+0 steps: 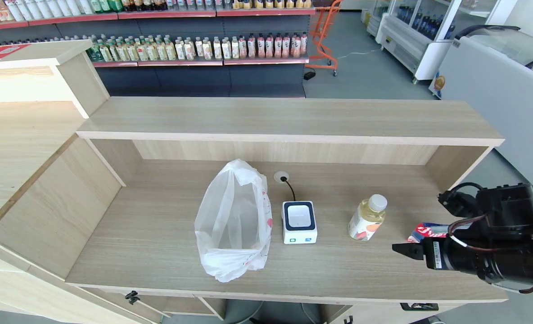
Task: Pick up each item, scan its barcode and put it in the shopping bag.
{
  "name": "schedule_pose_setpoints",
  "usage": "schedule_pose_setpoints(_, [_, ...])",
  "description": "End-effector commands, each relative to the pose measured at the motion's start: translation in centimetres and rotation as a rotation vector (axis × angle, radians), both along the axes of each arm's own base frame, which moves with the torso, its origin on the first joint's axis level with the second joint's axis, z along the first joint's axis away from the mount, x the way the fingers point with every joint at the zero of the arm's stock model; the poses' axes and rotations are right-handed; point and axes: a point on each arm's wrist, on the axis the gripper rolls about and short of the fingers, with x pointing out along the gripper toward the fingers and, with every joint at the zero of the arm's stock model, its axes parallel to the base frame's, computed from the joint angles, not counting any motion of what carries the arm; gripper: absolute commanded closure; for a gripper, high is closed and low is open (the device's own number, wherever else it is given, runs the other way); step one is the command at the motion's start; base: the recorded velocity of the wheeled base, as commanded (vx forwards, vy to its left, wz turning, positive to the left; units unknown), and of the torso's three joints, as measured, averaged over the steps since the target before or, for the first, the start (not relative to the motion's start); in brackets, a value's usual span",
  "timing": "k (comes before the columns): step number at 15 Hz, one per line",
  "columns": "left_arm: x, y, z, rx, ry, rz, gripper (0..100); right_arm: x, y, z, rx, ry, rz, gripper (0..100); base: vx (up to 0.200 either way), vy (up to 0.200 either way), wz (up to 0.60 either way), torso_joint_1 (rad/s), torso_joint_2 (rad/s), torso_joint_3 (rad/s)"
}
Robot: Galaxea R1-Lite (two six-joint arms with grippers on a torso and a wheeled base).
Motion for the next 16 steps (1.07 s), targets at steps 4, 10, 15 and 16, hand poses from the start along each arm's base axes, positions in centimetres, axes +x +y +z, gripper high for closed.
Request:
schedule_pose_setpoints(4, [0.0, 0.0, 0.0, -0.001, 0.000, 0.000, 0, 5.0, 0.7, -7.3, -0.040, -0.003, -0.008, 0, 0.000, 0.000, 0.00, 0.000, 0.00, 0.000])
schedule_pose_setpoints(10, [0.0, 0.0, 0.0, 0.001, 0.000, 0.000, 0, 8.2, 3.1, -9.7, -0.006, -0.198, 0.047, 0, 0.000, 0.000, 0.00, 0.000, 0.00, 0.000])
schedule_pose_setpoints(15, [0.0, 0.0, 0.0, 0.001, 0.000, 0.000, 0, 9.6, 3.7, -10.5, -0.018, -0.291, 0.019, 0, 0.000, 0.000, 0.00, 0.000, 0.00, 0.000])
schedule_pose_setpoints(16, [0.0, 0.0, 0.0, -0.001, 0.000, 0.000, 0, 9.9, 3.8, -10.6, -0.025, -0.301, 0.017, 0, 0.000, 0.000, 0.00, 0.000, 0.00, 0.000])
